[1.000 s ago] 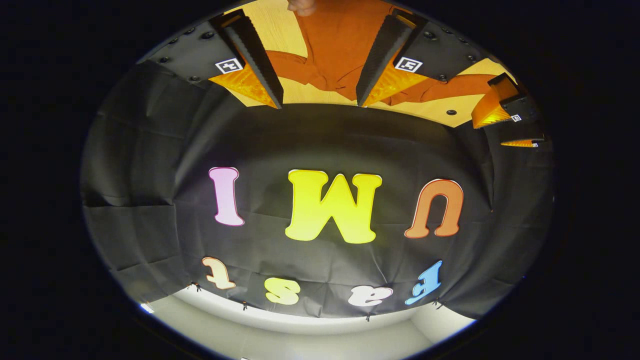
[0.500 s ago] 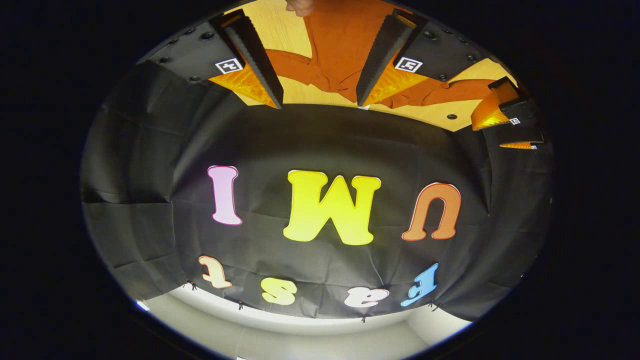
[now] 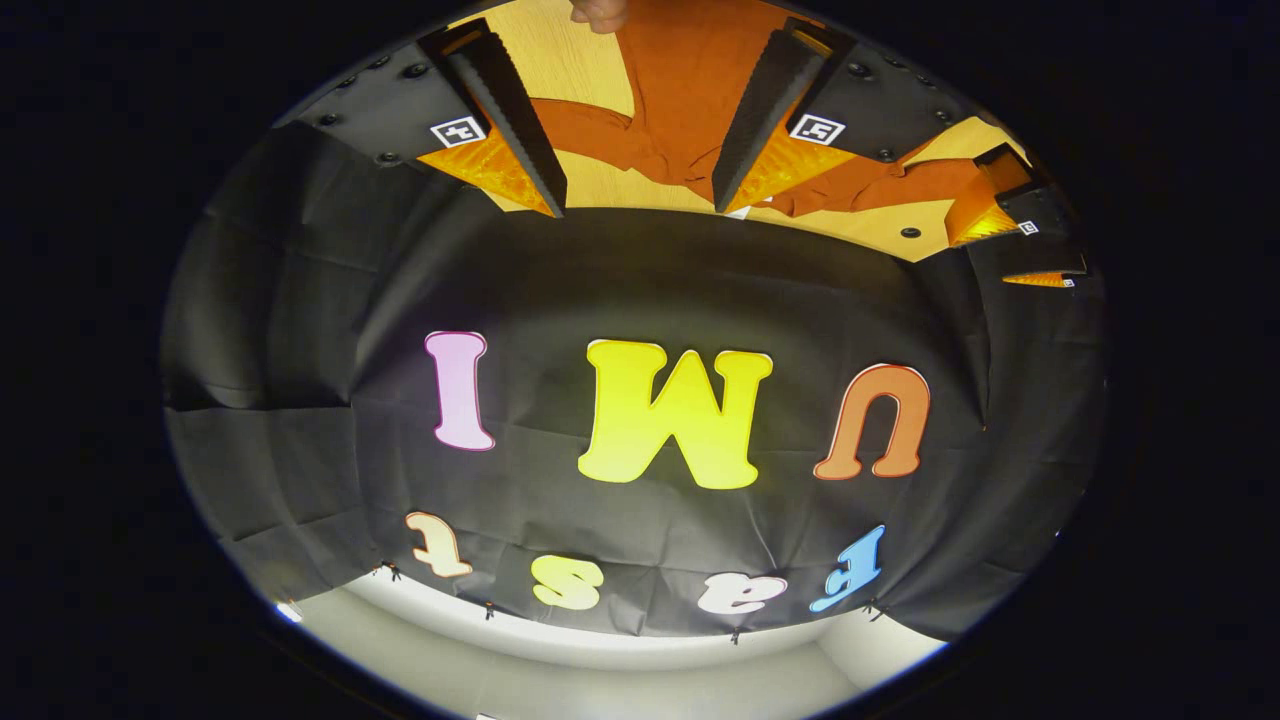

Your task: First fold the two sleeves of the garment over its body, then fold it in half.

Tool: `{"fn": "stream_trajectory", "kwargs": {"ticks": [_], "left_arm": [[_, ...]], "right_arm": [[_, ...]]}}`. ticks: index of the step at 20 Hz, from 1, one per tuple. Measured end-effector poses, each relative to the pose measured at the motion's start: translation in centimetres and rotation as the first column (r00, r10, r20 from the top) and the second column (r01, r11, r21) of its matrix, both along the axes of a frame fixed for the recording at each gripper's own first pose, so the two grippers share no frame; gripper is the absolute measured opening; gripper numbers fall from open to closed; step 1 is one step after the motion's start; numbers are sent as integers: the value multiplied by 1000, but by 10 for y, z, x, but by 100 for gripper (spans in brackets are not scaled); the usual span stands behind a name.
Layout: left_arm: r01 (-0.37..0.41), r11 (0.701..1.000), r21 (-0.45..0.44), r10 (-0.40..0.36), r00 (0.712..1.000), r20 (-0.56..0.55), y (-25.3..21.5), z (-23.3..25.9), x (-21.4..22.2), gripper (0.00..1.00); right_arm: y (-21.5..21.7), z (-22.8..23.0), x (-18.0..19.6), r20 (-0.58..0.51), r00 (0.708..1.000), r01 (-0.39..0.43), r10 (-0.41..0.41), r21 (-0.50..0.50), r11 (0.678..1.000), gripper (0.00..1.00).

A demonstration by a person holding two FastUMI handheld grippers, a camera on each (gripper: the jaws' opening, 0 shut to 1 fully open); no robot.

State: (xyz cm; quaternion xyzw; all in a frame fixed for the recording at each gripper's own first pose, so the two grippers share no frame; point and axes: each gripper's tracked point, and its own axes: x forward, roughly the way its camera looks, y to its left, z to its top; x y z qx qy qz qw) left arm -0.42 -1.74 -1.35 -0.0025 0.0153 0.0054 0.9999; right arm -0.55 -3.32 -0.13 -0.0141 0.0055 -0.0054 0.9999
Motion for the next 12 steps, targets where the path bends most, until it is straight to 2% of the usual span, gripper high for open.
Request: {"fn": "stream_trajectory", "kwargs": {"ticks": [8, 12], "left_arm": [[3, 1000, -1, -3, 1000, -12, -4, -5, -2, 96], [11, 1000, -1, -11, 1000, -26, -8, -9, -3, 96]], "right_arm": [[-10, -6, -1, -15, 1000, 16, -16, 12, 1000, 94], [-31, -20, 10, -56, 996, 72, -70, 34, 997, 93]]}}
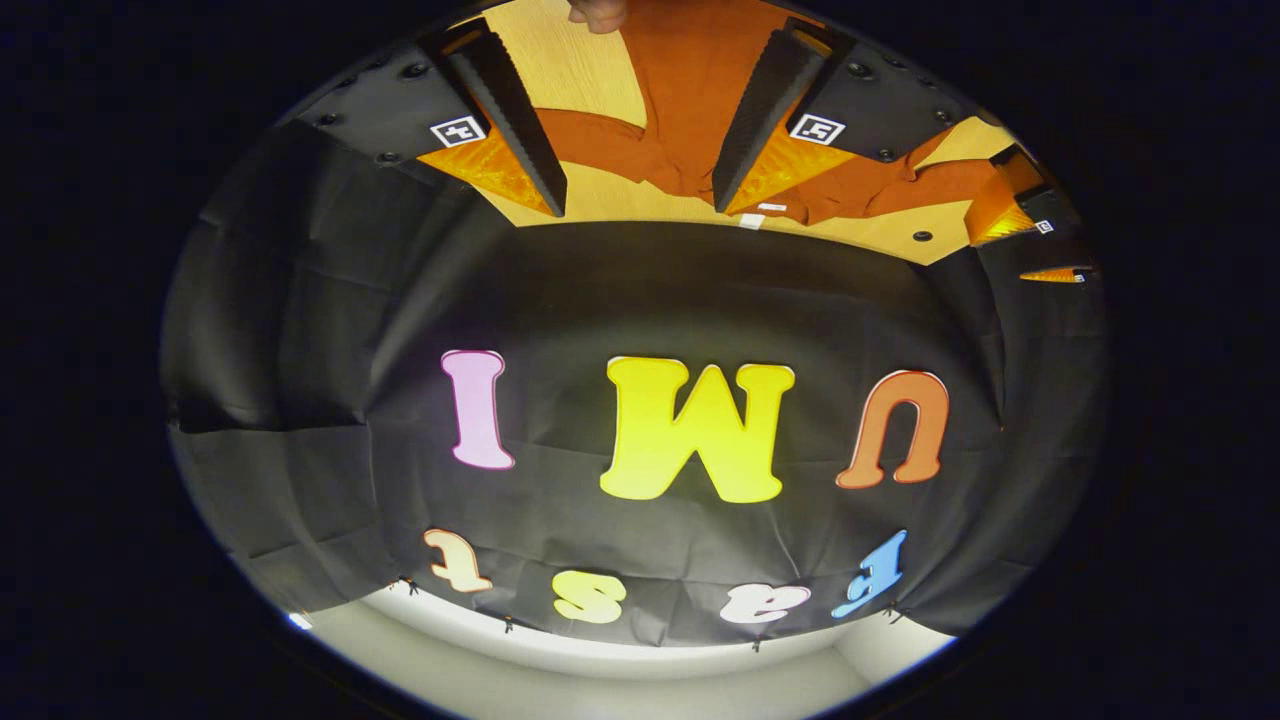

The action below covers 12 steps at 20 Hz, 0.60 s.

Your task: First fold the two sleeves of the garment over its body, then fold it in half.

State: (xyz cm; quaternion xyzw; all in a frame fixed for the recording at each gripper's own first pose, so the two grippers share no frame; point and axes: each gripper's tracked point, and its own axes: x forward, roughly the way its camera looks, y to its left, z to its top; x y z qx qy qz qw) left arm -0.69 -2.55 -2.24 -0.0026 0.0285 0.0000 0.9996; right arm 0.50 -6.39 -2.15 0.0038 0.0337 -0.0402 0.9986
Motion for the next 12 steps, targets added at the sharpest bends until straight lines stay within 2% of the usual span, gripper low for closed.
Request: {"fn": "stream_trajectory", "kwargs": {"ticks": [7, 10, 12], "left_arm": [[-6, 1000, 7, 7, 999, -48, -5, -15, -3, 96], [-11, 1000, 9, 12, 997, -73, -10, -20, 0, 96], [-13, 1000, 17, 14, 996, -91, -12, -23, 2, 96]], "right_arm": [[-87, -19, 34, -21, 989, 148, -149, -44, 988, 92], [-134, -31, 50, -52, 974, 220, -222, -44, 975, 94], [-171, -46, 63, -86, 952, 285, -293, -95, 954, 94]]}}
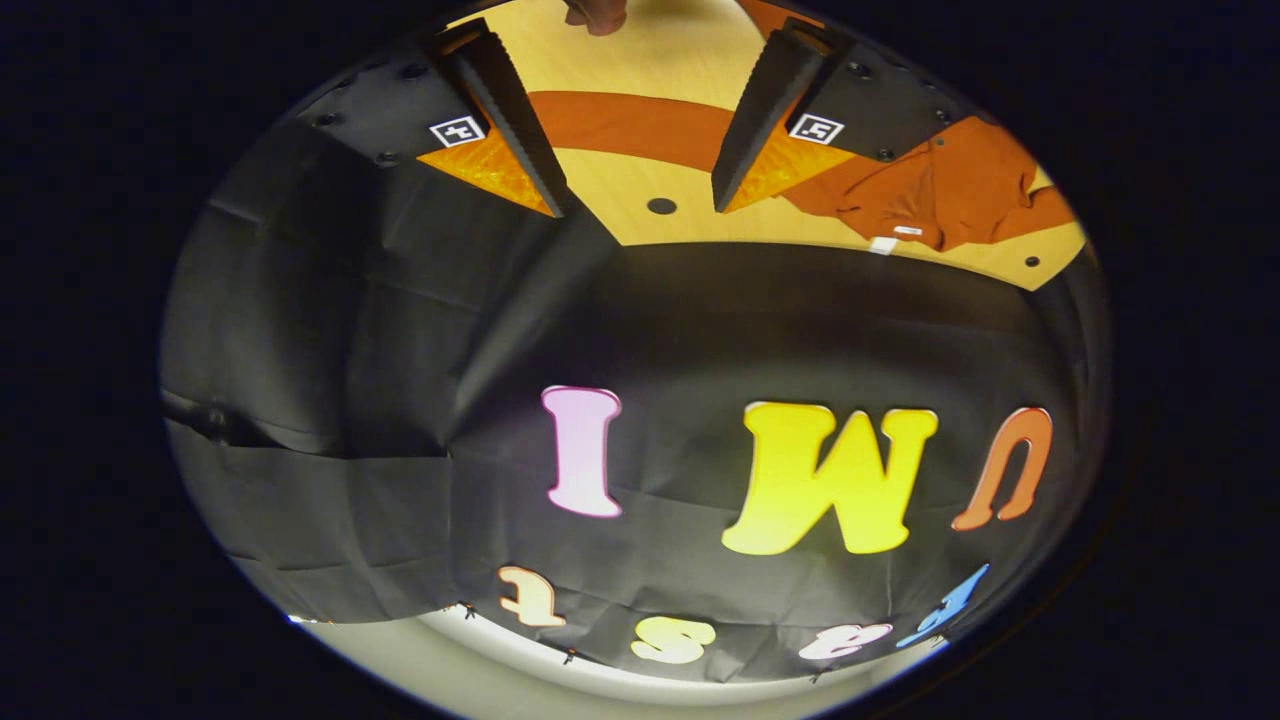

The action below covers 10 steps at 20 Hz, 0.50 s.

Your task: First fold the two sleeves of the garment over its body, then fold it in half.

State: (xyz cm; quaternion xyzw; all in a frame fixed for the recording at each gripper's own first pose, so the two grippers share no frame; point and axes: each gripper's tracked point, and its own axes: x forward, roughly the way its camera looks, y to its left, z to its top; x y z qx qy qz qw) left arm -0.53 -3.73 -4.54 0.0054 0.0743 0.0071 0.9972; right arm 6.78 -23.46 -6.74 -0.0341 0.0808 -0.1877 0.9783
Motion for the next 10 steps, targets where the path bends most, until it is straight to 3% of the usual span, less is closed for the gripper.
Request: {"fn": "stream_trajectory", "kwargs": {"ticks": [4, 10], "left_arm": [[-2, 1000, 22, 3, 999, -35, -8, -9, 4, 96], [-13, 999, 35, 16, 996, -91, -17, -22, 7, 97]], "right_arm": [[-61, -38, 24, -113, 991, 67, -73, -57, 996, 94], [-127, -101, 58, -287, 949, 159, -132, 71, 985, 95]]}}
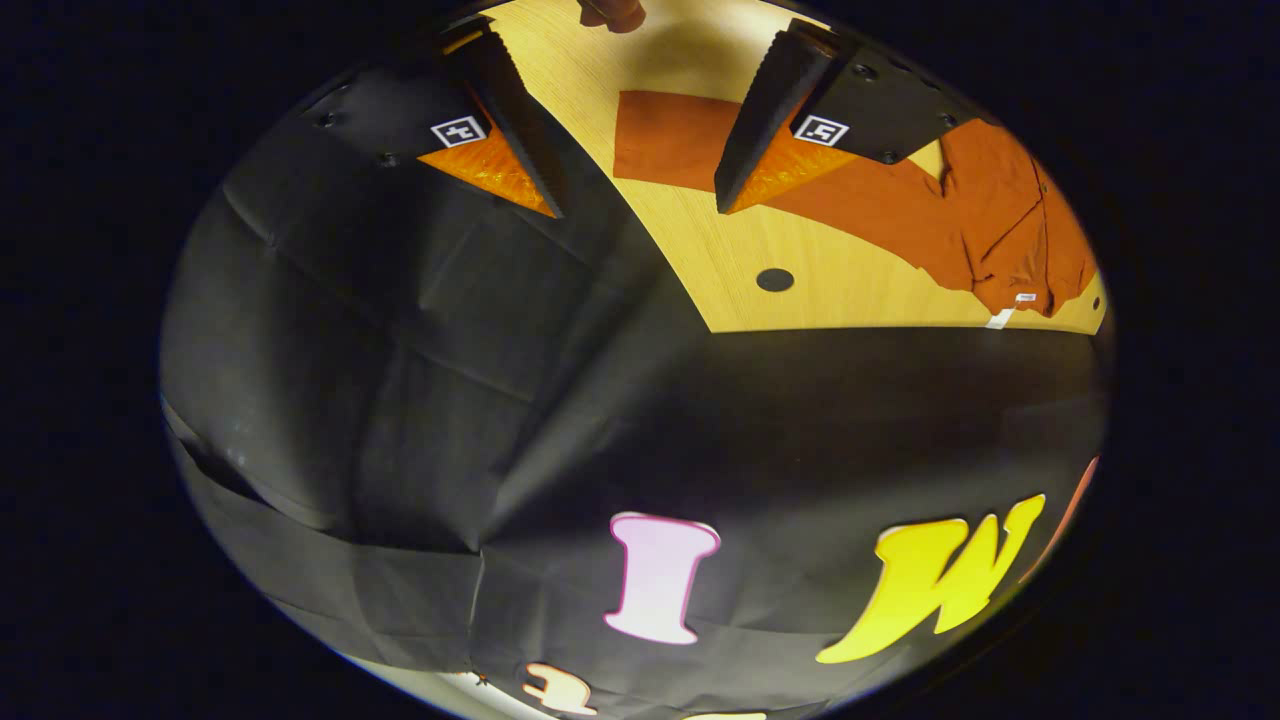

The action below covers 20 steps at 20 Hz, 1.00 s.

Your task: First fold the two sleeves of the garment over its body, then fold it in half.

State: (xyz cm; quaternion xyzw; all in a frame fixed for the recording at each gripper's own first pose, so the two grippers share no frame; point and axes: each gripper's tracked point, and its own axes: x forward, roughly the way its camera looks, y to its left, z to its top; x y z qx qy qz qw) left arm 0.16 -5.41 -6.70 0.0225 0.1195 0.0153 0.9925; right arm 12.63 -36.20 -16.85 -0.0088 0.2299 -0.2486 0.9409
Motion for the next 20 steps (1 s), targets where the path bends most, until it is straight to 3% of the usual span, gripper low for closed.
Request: {"fn": "stream_trajectory", "kwargs": {"ticks": [4, 6, 10, 14, 17, 20], "left_arm": [[-25, 1000, -9, 25, 999, -32, 2, -8, 2, 99], [-34, 999, -11, 33, 998, -57, 2, -15, 0, 99], [-50, 999, -5, 49, 994, -96, 3, -30, -5, 99], [-68, 998, -7, 67, 988, -142, 4, -43, -11, 99], [-79, 997, -1, 78, 983, -164, 8, -48, -15, 99], [-91, 996, -8, 89, 981, -173, 11, -49, -16, 99]], "right_arm": [[-26, -41, 21, -150, 988, -16, 31, 101, 995, 95], [-34, -70, 28, -265, 963, 1, 47, 176, 984, 95], [-25, -116, 27, -404, 908, 65, 112, 398, 915, 96], [-31, -124, 29, -446, 887, 129, 116, 481, 867, 95], [-30, -134, 26, -517, 840, 163, 164, 530, 832, 95], [-26, -146, 23, -592, 784, 197, 186, 522, 830, 93]]}}
